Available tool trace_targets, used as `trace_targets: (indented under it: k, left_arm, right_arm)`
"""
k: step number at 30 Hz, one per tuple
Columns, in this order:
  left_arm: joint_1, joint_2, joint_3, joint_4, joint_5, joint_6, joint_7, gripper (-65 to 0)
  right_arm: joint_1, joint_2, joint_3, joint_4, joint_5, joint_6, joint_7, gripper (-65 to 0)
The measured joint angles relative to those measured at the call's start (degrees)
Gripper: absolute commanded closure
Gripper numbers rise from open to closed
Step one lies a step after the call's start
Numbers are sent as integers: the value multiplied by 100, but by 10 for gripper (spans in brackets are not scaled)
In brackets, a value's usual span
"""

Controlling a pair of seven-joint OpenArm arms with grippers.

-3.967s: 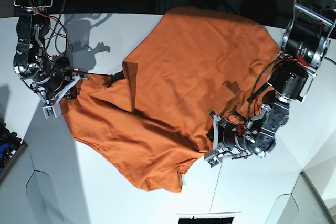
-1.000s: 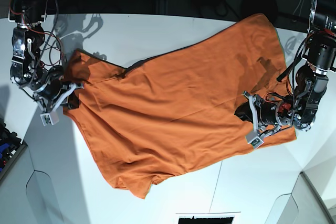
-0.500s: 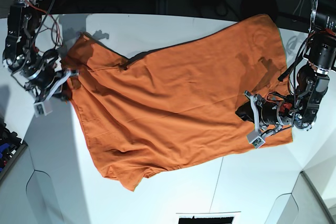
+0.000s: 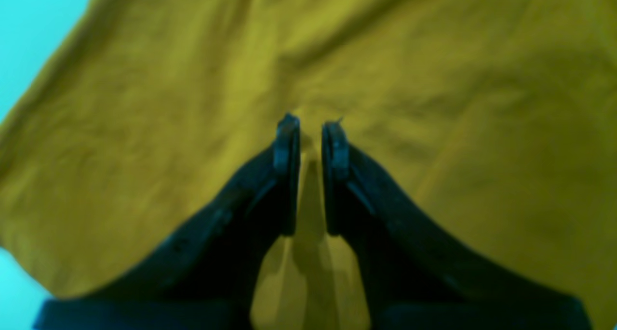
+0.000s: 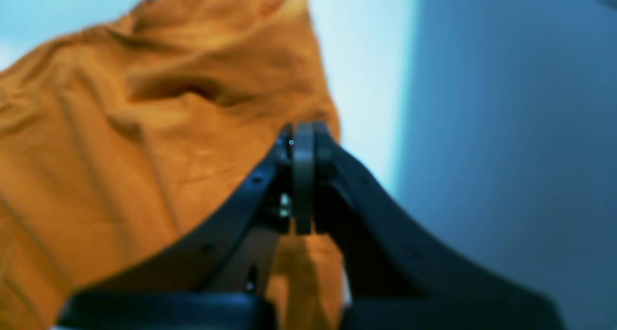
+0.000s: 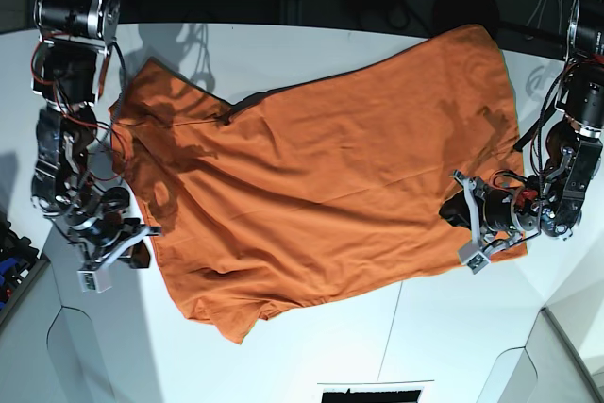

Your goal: Layout the t-shirt on the table in an organized manner, then fold the t-shirt properly

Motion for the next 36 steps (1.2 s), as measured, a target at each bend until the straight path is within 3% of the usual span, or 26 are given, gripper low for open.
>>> trace_targets:
  k: [5,9,18,27,31,35,36]
  left_arm:
    - [0,-179,-7,-260,238,63,-116,-115]
    - [2,-214,-7,-374,227,63,-131,-115]
    - [33,-317,-11,-385,203,17,-221,-115]
    - [33,-317,-11,-367,-90,17,-260,-115]
    - [35,-319,-11,-308,-260,17,-144,-115]
    - [33,-330,-11,87,-726,17,144,-115]
    - [35,-328,-11,232,-844,20,177,-115]
  right_arm:
    - [205,-101,-560,-723,-142,4,48,0]
    - [-9,55,-822,-592,-96,157,7,0]
    - [-1648,470,-817,1523,409,109,-562,0]
    - [-3084,553,-302,3117,540,146,-739,0]
    - [-3049,551,-72,3324,680,149,-673,0]
    - [-2461,553,144,3316,708,63,-605,0]
    - [-2284,553,157,3300,706,-2,-610,-31]
